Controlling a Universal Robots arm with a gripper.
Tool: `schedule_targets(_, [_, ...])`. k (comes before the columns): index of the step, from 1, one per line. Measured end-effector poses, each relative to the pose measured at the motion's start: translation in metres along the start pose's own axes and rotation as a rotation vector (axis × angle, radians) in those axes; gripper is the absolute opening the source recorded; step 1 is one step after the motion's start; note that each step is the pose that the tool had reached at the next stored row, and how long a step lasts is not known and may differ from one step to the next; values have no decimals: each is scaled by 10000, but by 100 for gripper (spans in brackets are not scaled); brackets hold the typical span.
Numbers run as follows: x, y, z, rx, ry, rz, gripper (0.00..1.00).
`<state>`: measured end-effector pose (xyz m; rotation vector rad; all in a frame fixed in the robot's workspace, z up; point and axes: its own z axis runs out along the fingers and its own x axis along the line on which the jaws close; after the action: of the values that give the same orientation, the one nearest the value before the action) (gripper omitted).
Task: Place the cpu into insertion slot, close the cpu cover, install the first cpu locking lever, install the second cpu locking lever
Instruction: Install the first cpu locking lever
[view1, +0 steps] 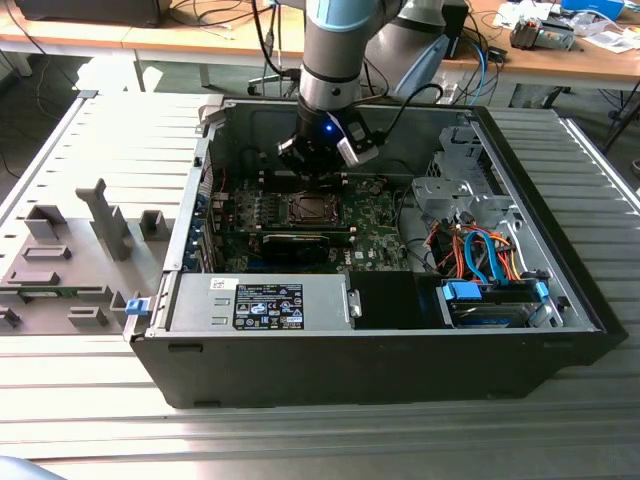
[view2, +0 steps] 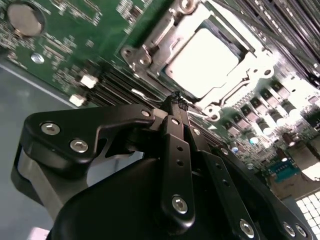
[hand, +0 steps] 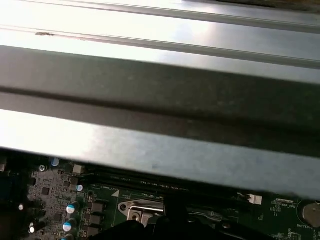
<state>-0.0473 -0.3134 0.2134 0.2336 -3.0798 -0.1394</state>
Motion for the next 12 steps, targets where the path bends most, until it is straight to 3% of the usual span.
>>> schedule_targets(4, [89,22,5,-5,-30,-3,11])
schedule_targets(12, [84,76,11,-3,-31,-11,11])
